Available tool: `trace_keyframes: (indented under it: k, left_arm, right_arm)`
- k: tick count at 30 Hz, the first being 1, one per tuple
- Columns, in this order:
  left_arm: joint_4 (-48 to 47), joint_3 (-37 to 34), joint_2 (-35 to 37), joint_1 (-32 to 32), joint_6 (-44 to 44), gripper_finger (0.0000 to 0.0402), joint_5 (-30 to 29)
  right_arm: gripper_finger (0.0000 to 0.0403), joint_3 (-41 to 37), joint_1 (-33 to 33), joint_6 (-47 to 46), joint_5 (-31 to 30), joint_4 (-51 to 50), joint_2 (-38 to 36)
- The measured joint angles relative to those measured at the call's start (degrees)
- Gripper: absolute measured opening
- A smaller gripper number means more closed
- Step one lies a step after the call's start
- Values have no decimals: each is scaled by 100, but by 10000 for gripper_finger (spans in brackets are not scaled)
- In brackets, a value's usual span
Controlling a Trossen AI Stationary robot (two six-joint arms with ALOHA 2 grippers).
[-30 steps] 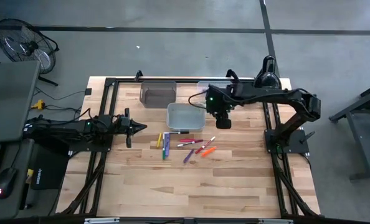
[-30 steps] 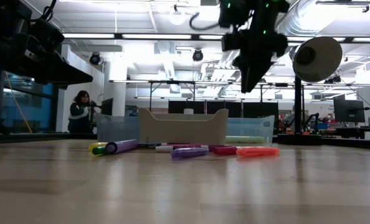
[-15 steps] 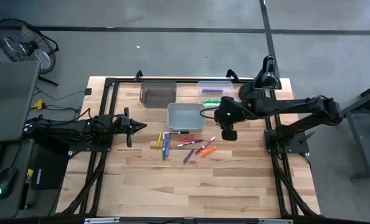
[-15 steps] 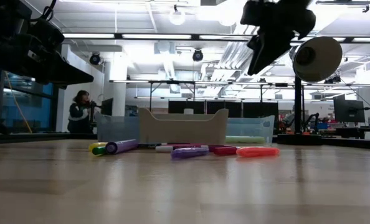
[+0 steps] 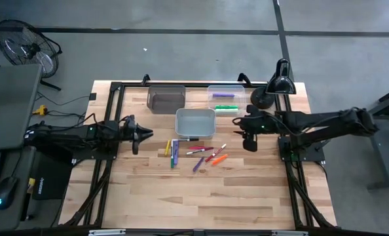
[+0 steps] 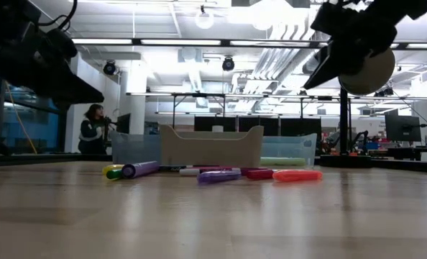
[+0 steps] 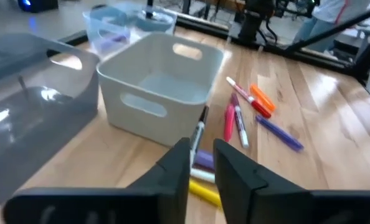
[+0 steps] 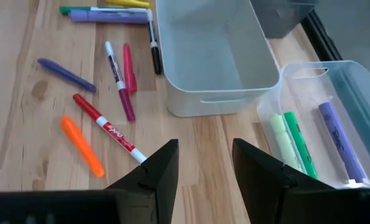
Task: Pick & Place Markers
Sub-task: Put the purple highlighter into the transparent bin
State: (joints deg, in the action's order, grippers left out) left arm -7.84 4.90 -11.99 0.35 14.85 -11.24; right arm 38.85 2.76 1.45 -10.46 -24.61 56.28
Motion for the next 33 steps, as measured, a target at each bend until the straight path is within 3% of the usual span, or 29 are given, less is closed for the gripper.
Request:
trace_keyframes:
  k: [7,15,23,26,29,33]
  left_arm:
    - [99,9,-263,-1,59,120,408]
    - [446,291,-1071,1,1193,180,561]
    - [433,1344,-2676,-1,-723,195,899]
    - [317,1784,-3438,1,-863,195,915]
    - [-29,2337,-4312,1,-331,195,888]
    - [-576,3185,-5368,1,1196,195,814]
  right_arm:
    - [139,-167,0,29,8,14,-128]
    - [139,-167,2,219,-28,14,-128]
    - [139,-167,2,355,-30,10,-125]
    - [139,-167,2,367,21,10,-125]
    - [139,-167,2,365,33,10,-125]
    - [139,-167,2,359,32,10,-123]
